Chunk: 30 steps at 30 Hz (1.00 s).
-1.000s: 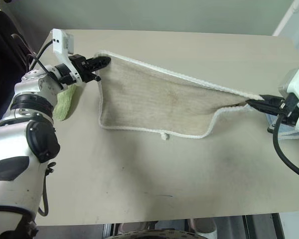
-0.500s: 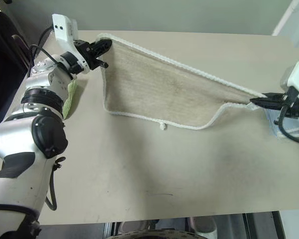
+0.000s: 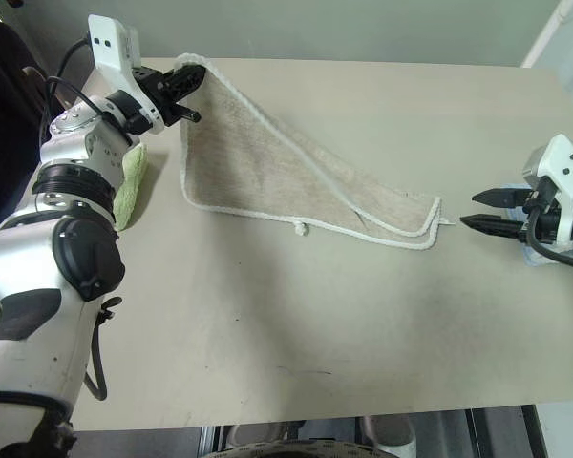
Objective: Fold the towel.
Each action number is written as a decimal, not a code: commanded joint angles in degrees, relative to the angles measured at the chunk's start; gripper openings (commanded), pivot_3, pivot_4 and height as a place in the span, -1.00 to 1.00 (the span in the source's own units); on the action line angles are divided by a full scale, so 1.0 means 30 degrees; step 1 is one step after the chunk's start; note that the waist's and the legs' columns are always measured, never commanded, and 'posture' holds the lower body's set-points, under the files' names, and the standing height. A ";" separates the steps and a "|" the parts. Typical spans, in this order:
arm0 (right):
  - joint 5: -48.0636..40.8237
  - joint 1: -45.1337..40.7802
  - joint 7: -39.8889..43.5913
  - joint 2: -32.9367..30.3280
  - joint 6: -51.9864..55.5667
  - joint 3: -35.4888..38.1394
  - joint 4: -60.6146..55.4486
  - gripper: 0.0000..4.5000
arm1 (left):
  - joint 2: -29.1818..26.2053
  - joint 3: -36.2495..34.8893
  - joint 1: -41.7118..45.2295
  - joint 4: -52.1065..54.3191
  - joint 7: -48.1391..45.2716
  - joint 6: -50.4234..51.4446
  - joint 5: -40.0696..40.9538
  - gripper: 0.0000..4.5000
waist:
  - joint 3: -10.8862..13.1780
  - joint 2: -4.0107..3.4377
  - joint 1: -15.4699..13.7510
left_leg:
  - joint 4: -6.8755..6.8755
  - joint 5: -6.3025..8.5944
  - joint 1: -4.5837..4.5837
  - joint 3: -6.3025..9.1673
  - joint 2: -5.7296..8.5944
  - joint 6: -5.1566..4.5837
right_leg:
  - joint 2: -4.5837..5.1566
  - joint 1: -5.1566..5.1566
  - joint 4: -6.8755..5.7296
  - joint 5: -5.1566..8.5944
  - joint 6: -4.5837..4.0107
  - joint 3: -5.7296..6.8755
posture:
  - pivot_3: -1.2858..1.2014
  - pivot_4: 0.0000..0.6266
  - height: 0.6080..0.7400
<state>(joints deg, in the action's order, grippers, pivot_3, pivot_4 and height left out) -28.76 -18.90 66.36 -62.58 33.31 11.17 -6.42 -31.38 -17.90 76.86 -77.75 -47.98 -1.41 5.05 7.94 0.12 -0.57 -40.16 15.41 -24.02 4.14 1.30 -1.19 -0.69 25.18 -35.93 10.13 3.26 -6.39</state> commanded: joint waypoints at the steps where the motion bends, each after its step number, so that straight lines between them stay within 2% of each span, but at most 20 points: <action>1: -0.0069 0.0925 -0.1375 0.1497 -0.0011 0.0045 -0.1056 0.01 | -0.0187 -0.0319 -0.0340 0.0327 -0.1661 -0.0362 0.0380 -1.00 | -0.0003 0.0003 0.0000 | -0.0001 -0.0001 0.0000 0.0020 -0.0011 0.0001 | 0.0013 -0.0005 0.0012 -0.0004 -0.0004 -0.0012 | 0.03 -0.52 1.00; 5: 0.1451 0.0920 -0.2386 0.2434 -0.1299 -0.0546 -0.0547 0.01 | -0.0262 -0.0300 -0.0545 0.0350 -0.1848 -0.0376 0.0346 -1.00 | 0.0015 -0.0026 0.0020 | -0.0020 -0.0019 -0.0011 -0.0003 0.0003 -0.0010 | 0.0035 0.0027 -0.0032 -0.0025 0.0015 -0.0025 | 0.03 -0.52 1.00; 11: 0.3558 -0.0610 -0.3714 0.3913 -0.3222 -0.2160 0.0451 0.01 | -0.0307 -0.0072 -0.0594 0.0412 -0.1943 -0.0458 0.0130 -1.00 | 0.0009 -0.0017 0.0169 | -0.0029 -0.0059 -0.0001 0.0005 -0.0002 -0.0043 | 0.0029 0.0001 0.0001 -0.0108 0.0003 -0.0019 | 0.03 -0.52 1.00; 15: 0.6226 -0.1976 -0.4565 0.5592 -0.6427 -0.4540 0.1730 0.01 | -0.0304 -0.0035 -0.0611 0.0446 -0.2137 -0.0562 0.0120 -1.00 | 0.0009 -0.0016 0.0226 | -0.0017 -0.0082 -0.0005 0.0037 -0.0014 -0.0060 | 0.0036 0.0011 -0.0005 -0.0158 -0.0011 -0.0006 | 0.03 -0.52 1.00; 18: 0.7115 -0.2275 -0.4715 0.6229 -0.7575 -0.5176 0.2367 0.01 | -0.0273 -0.0030 -0.0619 0.0474 -0.2204 -0.0585 0.0137 -1.00 | 0.0011 -0.0019 0.0230 | 0.0002 -0.0093 -0.0005 0.0038 -0.0001 -0.0094 | 0.0012 0.0024 -0.0010 -0.0186 -0.0021 0.0015 | 0.03 -0.52 1.00; 26: 1.0146 -0.3053 -0.5687 0.6771 -1.0463 -0.6660 0.5051 0.01 | -0.0402 -0.0032 -0.0713 0.0527 -0.2247 -0.0668 0.0137 -1.00 | 0.0010 -0.0018 0.0230 | 0.0002 -0.0114 -0.0014 0.0042 0.0008 -0.0100 | 0.0032 0.0017 0.0012 -0.0218 -0.0030 0.0019 | 0.03 -0.52 1.00; 30: 1.0555 -0.3270 -0.5657 0.6899 -1.1038 -0.6696 0.5845 0.01 | -0.0440 -0.0032 -0.0814 0.0528 -0.2244 -0.0709 0.0136 -1.00 | 0.0012 -0.0022 0.0238 | 0.0018 -0.0112 -0.0016 0.0062 -0.0015 -0.0103 | 0.0048 0.0023 0.0012 -0.0225 -0.0045 0.0014 | 0.03 -0.52 1.00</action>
<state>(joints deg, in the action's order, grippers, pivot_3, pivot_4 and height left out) 2.51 -27.59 49.95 -41.69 1.76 -9.73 11.27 -31.76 -17.72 73.97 -77.72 -54.62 -2.44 5.12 7.98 0.05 0.14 -40.09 15.07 -24.07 4.30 1.27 -1.49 -0.60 25.25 -35.88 9.45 3.12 -6.33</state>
